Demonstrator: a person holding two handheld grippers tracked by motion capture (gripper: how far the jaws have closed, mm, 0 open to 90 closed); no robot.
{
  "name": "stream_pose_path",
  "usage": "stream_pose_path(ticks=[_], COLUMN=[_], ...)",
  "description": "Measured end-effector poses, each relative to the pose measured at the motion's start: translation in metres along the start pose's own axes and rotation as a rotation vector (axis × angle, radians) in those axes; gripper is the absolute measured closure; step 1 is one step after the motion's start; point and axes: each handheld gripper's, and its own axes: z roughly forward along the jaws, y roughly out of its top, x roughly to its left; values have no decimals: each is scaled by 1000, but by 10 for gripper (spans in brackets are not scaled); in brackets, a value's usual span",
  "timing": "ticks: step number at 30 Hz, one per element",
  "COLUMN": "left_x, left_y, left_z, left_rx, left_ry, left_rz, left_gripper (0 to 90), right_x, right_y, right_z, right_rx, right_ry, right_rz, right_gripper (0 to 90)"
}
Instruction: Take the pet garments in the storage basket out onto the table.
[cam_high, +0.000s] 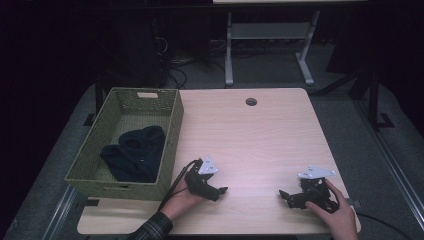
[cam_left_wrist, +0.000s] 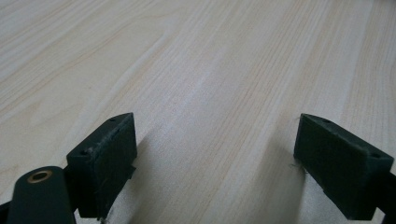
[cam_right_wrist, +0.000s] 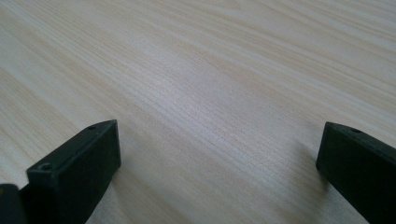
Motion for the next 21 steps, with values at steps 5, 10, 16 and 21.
stream_pose_path(ticks=[5,10,16,21], left_x=[0,0,0,2], left_y=[0,0,4,5], left_z=[0,0,0,-1], left_rx=[0,0,26,33], left_ry=[0,2,0,-14], left_rz=[1,0,-2,-28], left_gripper=[125,125,130,136], right_x=[0,0,0,0], right_y=[0,0,0,0], right_z=[0,0,0,0], right_rx=[0,0,0,0], right_ry=[0,0,0,0], right_rz=[0,0,0,0], right_gripper=[0,0,0,0])
